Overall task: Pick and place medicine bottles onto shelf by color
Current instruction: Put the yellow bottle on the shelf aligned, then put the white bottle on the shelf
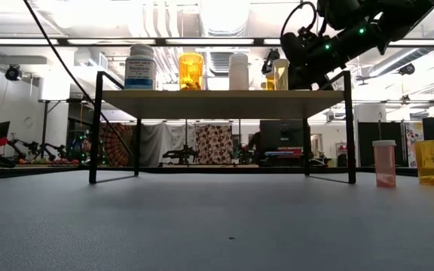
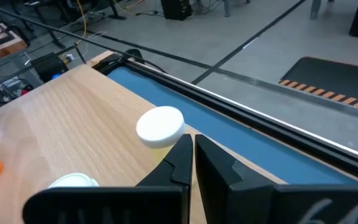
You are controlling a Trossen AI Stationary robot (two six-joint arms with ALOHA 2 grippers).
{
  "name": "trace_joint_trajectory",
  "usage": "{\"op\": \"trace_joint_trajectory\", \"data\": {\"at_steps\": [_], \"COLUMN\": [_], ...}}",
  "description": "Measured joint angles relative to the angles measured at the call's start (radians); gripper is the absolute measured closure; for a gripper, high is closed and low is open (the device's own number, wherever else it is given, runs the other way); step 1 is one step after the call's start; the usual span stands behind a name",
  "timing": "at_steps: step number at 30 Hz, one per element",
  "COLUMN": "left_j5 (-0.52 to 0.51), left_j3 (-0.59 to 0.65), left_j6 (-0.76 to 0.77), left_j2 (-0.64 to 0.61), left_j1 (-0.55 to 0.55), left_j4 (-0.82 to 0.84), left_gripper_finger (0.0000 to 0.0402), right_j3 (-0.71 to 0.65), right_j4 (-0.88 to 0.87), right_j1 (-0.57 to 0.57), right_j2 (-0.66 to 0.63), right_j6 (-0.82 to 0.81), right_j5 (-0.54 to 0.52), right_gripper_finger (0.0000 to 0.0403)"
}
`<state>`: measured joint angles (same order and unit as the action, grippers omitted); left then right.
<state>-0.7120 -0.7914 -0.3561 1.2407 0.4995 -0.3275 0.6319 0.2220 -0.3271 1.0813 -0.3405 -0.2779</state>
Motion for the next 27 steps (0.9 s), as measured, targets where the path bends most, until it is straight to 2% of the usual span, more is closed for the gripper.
{"op": "trace_joint_trajectory", "data": {"at_steps": [8, 14, 19, 23, 27], "left_j5": [0.0, 0.0, 0.001, 0.004, 0.005], "left_j3": [0.0, 0.0, 0.0, 0.0, 0.0], "left_j6": [0.0, 0.002, 0.011, 0.08, 0.273], "left_j2": [0.0, 0.0, 0.0, 0.002, 0.002], "left_j1": [0.0, 0.0, 0.0, 0.002, 0.032], "left_j4": [0.0, -0.012, -0.06, -0.099, -0.113], "left_gripper_finger": [0.0214, 0.0214, 0.0214, 0.0214, 0.0214], "right_j3": [0.0, 0.0, 0.0, 0.0, 0.0], "right_j4": [-0.002, -0.001, -0.006, -0.009, -0.009], "right_j1": [0.0, 0.034, 0.106, 0.195, 0.292], "right_j2": [-0.009, -0.089, -0.172, -0.203, -0.209], "right_j6": [0.001, 0.053, 0.13, 0.207, 0.26], "right_j5": [0.0, 0.0, 0.029, 0.123, 0.148], "right_gripper_finger": [0.0394, 0.0394, 0.0394, 0.0394, 0.0394]}}
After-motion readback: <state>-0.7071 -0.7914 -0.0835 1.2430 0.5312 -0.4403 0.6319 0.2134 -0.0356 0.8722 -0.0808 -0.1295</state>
